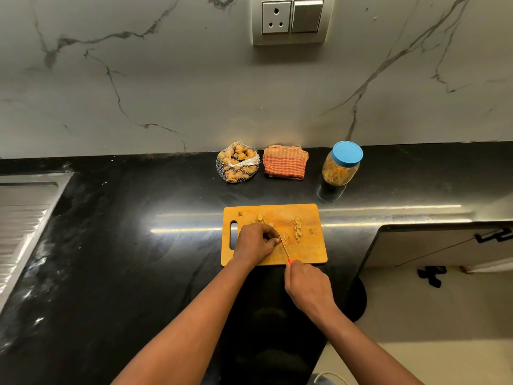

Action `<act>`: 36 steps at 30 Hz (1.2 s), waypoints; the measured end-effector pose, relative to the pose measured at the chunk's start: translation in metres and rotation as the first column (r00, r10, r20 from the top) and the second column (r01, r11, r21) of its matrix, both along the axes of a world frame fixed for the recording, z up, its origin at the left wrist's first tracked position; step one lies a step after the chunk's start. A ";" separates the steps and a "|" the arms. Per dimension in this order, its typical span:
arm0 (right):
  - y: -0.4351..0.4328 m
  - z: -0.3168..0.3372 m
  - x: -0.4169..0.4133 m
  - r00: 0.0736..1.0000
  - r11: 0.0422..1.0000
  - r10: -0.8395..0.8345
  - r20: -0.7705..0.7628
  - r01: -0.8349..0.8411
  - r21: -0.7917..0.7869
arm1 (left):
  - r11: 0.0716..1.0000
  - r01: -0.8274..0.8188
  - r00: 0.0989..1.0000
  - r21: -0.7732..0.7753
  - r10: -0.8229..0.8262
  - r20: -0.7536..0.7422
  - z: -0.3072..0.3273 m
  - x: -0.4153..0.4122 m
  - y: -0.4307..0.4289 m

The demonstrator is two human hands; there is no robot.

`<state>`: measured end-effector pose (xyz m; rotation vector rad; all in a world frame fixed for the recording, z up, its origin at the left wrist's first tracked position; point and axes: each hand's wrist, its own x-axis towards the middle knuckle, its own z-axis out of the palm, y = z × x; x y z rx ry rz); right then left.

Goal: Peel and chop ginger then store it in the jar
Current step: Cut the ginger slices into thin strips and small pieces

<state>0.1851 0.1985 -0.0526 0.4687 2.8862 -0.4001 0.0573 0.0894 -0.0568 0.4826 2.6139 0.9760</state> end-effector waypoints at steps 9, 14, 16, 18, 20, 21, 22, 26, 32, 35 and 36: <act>-0.002 0.003 -0.017 0.998 0.999 0.018 0.065 -0.021 0.047 | 1.000 0.014 1.000 -0.007 -0.014 -0.007 0.000 0.000 0.000; 0.001 -0.002 -0.001 0.998 0.999 0.006 0.067 -0.009 0.050 | 1.000 0.010 1.000 0.002 -0.010 -0.008 -0.001 0.000 -0.001; 0.001 -0.003 0.004 0.999 0.999 0.002 0.051 -0.004 0.043 | 1.000 0.014 1.000 0.003 -0.014 -0.011 -0.001 0.000 -0.001; 0.001 -0.003 0.004 0.999 0.999 0.002 0.034 -0.003 0.047 | 1.000 0.009 1.000 0.008 -0.009 -0.004 -0.002 -0.001 -0.001; 0.000 -0.002 0.005 1.000 0.999 -0.001 0.028 0.000 0.049 | 1.000 0.006 1.000 0.012 -0.006 0.003 -0.001 -0.001 -0.002; 0.000 -0.001 0.005 1.000 0.999 -0.009 0.024 0.008 0.043 | 1.000 0.008 1.000 0.012 -0.009 0.005 -0.001 -0.001 -0.002; 0.001 -0.001 0.005 1.000 0.999 -0.020 0.013 0.020 0.036 | 1.000 0.013 1.000 0.012 -0.013 0.005 -0.001 -0.001 -0.002; 0.005 -0.001 0.002 0.999 0.999 -0.043 -0.012 0.043 0.020 | 1.000 0.019 1.000 0.017 -0.019 0.010 -0.001 -0.001 -0.003; -0.001 0.000 -0.002 0.999 1.000 -0.016 -0.031 0.016 0.004 | 0.999 -0.008 1.000 0.043 0.009 -0.018 -0.001 0.002 -0.002; -0.003 -0.001 0.000 0.999 1.000 -0.007 -0.033 0.007 0.006 | 0.998 -0.024 0.999 0.052 0.025 -0.021 -0.002 0.003 -0.001; -0.003 -0.002 0.000 1.000 1.000 -0.002 -0.030 0.002 0.010 | 0.998 -0.027 0.999 0.055 0.028 -0.019 -0.002 0.003 -0.001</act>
